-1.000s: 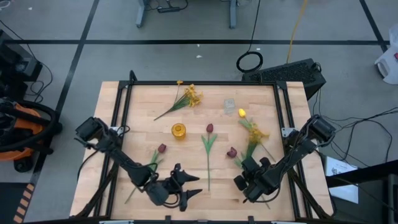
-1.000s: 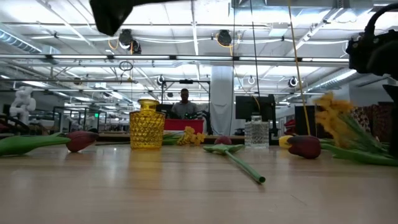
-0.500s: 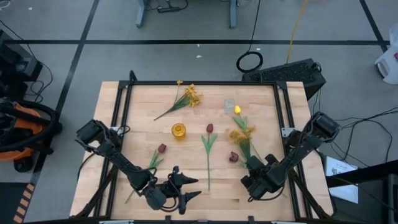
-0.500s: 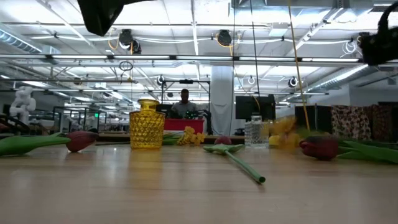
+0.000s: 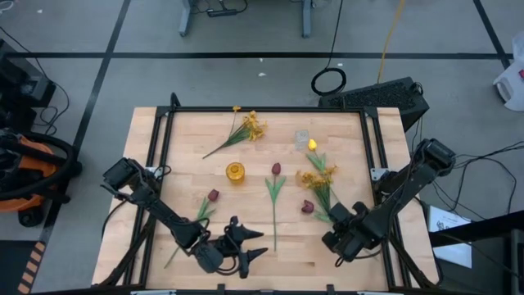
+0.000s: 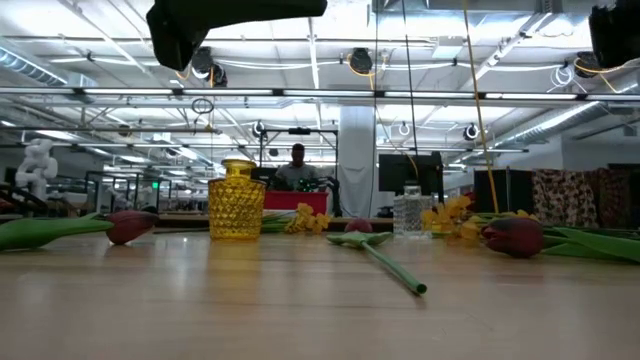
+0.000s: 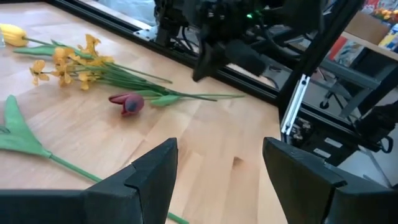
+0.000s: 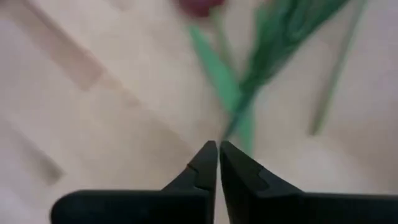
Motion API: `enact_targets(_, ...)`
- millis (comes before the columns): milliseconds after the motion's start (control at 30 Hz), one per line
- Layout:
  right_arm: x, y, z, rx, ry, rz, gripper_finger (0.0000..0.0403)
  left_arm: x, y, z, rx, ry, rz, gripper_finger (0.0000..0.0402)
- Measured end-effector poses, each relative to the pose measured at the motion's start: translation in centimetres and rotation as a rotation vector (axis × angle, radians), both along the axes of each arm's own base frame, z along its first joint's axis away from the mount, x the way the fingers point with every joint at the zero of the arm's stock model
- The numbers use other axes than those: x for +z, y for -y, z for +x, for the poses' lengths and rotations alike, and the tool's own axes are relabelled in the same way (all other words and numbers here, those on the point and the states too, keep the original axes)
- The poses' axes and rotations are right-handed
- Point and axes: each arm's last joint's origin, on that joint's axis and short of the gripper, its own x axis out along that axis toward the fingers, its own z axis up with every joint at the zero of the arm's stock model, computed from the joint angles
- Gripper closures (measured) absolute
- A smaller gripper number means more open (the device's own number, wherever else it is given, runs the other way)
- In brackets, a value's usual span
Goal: Sort flowers into vase by color
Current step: Adjust the bottom yellow flowers
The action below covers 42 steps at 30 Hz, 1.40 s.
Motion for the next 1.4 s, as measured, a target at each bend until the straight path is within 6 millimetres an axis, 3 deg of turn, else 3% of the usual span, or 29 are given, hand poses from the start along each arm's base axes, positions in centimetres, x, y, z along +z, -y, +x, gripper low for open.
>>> enact_targets(400, -2.9, -1.4, 0.0, -0.05, -0.111, -0.003, 0.0244, 0.0, -0.4, 0.4, -0.013, -0.008, -0.002, 0.016)
enact_targets(633, -4.1, -1.9, 0.5, -0.034, -0.108, -0.006, 0.0211, 0.0, -0.4, 0.4, -0.013, -0.007, -0.003, 0.016)
enact_targets(767, -4.2, -1.8, 0.4, -0.034, -0.125, -0.026, 0.0243, 0.0, -0.4, 0.4, -0.013, -0.005, -0.004, 0.016)
enact_targets(1033, -4.2, -1.6, 0.3, -0.027, -0.143, -0.052, 0.0385, 0.1, -0.4, 0.4, -0.013, 0.003, -0.01, 0.016)
enact_targets(1200, -3.3, -1.1, -0.1, -0.033, -0.135, -0.072, 0.039, 0.1, -0.4, 0.4, -0.013, 0.003, -0.01, 0.016)
enact_targets(1400, -0.9, 0.3, -1.2, -0.072, -0.096, -0.124, 0.0398, 0.1, -0.4, 0.4, -0.013, 0.003, -0.01, 0.016)
